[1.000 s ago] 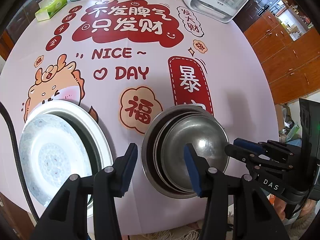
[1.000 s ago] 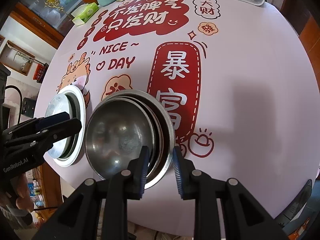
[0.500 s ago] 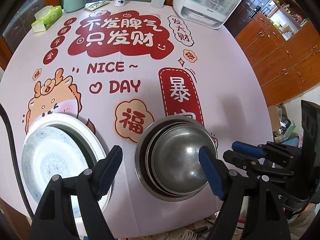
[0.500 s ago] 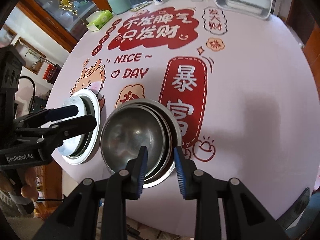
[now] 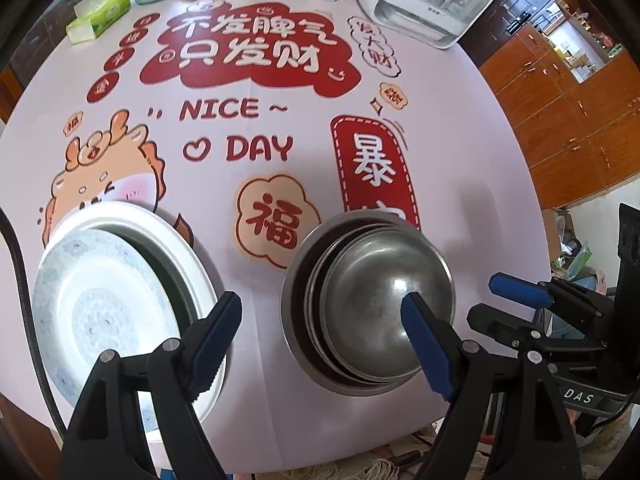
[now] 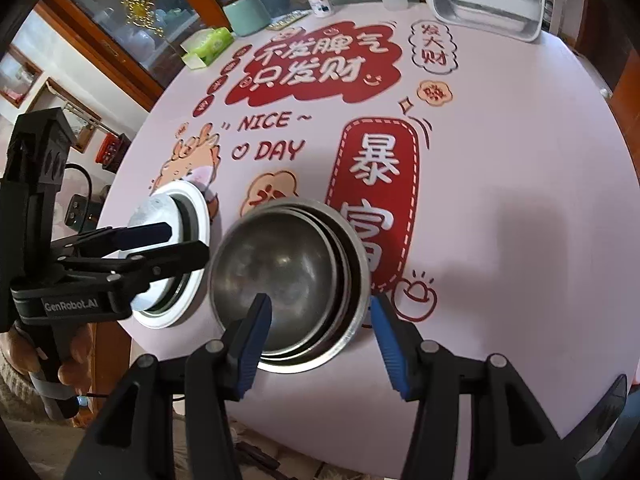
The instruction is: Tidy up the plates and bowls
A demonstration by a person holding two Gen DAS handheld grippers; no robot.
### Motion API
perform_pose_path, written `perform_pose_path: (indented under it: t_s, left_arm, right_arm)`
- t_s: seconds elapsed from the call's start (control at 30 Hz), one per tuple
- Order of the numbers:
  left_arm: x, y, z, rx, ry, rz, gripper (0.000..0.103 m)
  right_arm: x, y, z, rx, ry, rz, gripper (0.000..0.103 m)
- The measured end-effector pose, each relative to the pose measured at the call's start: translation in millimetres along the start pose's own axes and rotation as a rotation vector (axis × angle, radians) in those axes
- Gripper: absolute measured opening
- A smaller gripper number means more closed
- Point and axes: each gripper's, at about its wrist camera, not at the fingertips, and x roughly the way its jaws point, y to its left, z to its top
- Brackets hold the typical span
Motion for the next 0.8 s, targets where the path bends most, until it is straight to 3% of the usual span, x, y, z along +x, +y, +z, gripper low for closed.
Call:
perform_pose_path:
  t_s: [0.2,0.43,0.67,0.73,0.8]
  left_arm:
    - [25,10,-5,-0.027,0.062,-0.015,0.081]
    - [46,22,-8,-0.074,0.119,-0.078,0.081]
    - [53,21,-5,-0.061,0.146,-0.107,0.076]
    - [55,19,-5,-0.053,0.159,-0.122,0.068]
    - [56,18,-6,-0.043,0.17,-0.125,0.066]
  right_arm:
    - [22,-11,-2,0.046,0.043,-0.005,0.052]
    - [43,-23,-3,0.116,0.104,0.06,0.052]
    - [55,-33,-2,0.186,0.144,0.123,0.052]
    - [57,-33,-2,0.188,0.155,0.126,0.049]
    - [59,-33,-3,0.184,0.169,0.134,0.039]
